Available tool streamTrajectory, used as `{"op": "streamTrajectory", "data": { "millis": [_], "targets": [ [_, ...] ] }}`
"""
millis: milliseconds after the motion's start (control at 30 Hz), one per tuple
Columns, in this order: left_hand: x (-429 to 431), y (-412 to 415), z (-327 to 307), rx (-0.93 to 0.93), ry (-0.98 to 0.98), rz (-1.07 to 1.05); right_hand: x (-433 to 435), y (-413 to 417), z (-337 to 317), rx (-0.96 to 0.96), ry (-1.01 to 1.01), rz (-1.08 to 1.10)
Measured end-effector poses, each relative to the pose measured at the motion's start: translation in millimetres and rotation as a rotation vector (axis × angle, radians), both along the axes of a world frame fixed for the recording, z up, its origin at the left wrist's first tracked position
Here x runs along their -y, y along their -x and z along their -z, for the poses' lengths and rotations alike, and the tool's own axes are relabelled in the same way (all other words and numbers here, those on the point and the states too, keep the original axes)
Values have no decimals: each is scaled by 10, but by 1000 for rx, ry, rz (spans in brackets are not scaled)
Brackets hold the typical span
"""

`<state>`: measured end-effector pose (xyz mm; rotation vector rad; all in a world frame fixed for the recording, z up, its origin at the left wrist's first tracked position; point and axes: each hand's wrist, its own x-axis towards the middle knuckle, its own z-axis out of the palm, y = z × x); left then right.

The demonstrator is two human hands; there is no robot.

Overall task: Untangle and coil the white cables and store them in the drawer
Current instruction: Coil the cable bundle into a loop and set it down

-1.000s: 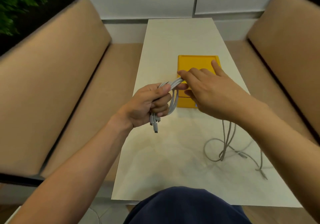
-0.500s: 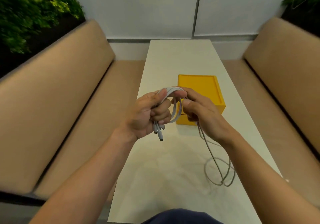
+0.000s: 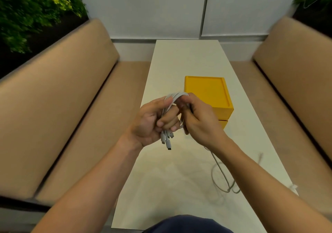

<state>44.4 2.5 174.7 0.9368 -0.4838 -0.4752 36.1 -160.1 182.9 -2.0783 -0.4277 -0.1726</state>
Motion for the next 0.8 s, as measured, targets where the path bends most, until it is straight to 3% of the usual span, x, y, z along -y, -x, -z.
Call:
{"op": "streamTrajectory", "data": {
  "millis": [267,533,800],
  "targets": [
    [117,14,-34,-36,-92,-81,41,-29,-25,3,111,16],
    [134,13,-57,-66,-112,-59,89,-29,-44,17,89,-26],
    [-3,-81,-113,-57,-270,-110,154,-44,-128,121,281,15]
  ]
}}
